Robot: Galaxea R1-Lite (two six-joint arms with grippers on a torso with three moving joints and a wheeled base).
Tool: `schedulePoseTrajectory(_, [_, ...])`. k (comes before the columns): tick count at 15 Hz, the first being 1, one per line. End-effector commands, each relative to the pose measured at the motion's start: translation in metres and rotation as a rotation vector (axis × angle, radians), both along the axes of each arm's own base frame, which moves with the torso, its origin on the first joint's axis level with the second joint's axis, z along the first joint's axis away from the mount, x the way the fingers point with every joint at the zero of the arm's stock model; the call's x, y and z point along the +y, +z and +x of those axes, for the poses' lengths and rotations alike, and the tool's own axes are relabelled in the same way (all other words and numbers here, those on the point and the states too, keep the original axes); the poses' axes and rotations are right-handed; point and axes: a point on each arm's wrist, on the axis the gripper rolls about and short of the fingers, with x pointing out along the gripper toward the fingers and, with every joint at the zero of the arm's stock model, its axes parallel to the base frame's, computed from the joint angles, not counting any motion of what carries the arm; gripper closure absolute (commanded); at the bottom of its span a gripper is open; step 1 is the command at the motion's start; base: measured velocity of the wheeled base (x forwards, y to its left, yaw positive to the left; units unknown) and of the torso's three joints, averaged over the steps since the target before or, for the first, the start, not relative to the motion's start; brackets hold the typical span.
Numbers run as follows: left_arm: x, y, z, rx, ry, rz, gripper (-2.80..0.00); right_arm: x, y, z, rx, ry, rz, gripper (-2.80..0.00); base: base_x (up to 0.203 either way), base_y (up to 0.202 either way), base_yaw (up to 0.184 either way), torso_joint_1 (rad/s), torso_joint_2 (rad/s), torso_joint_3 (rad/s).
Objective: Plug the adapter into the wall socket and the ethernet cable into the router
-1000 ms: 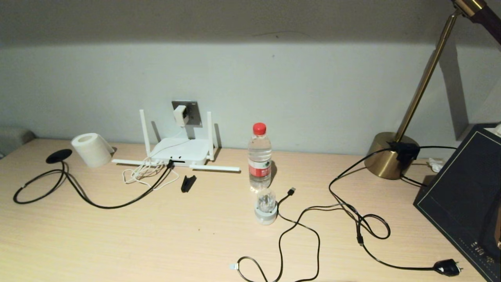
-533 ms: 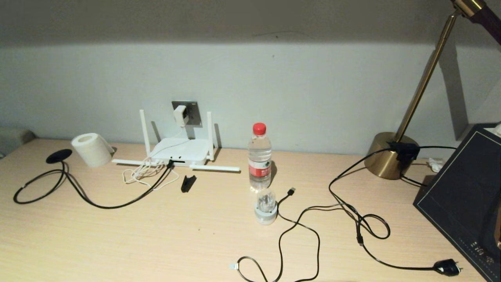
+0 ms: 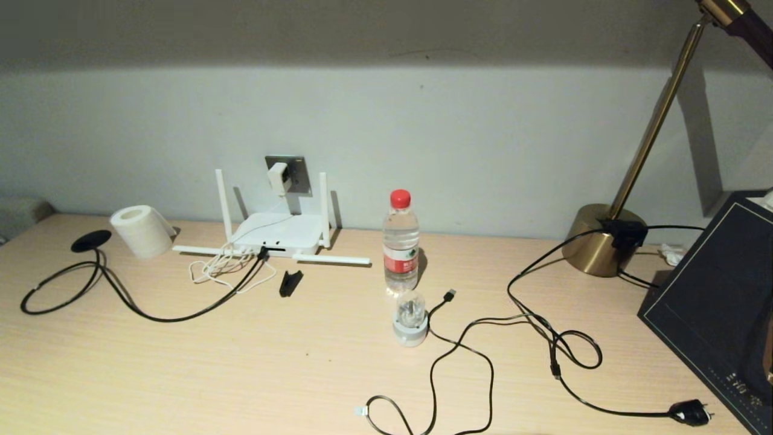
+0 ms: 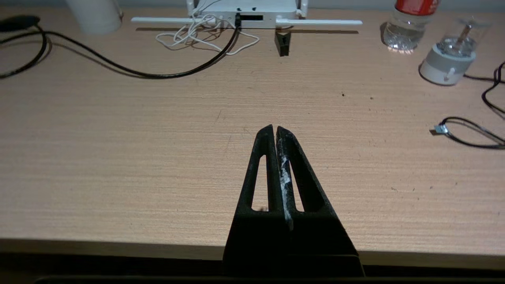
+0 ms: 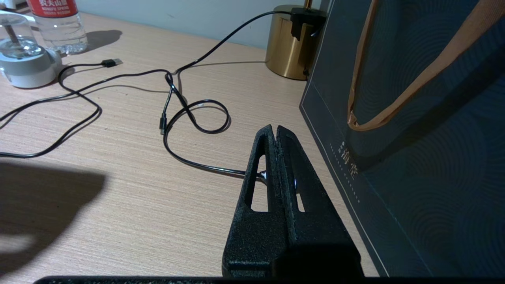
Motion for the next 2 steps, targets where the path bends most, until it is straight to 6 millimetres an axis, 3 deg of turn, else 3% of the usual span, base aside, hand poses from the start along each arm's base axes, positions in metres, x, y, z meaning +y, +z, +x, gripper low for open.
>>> schedulePoseTrajectory(1, [0.0001, -0.0006, 0.0003, 0.002, 0.003, -0.022, 0.00, 0.0000, -0.0097, 0.0029, 0.036, 0.001, 0.001, 0.00, 0.000, 0.000, 0.000, 0.000, 0.00, 0.000])
schedulePoseTrajectory(2, [0.0001, -0.0006, 0.0003, 0.002, 0.003, -0.022, 0.00, 0.0000, -0.0098, 0.0029, 0.037, 0.001, 0.003, 0.00, 0.000, 0.000, 0.000, 0.000, 0.00, 0.000])
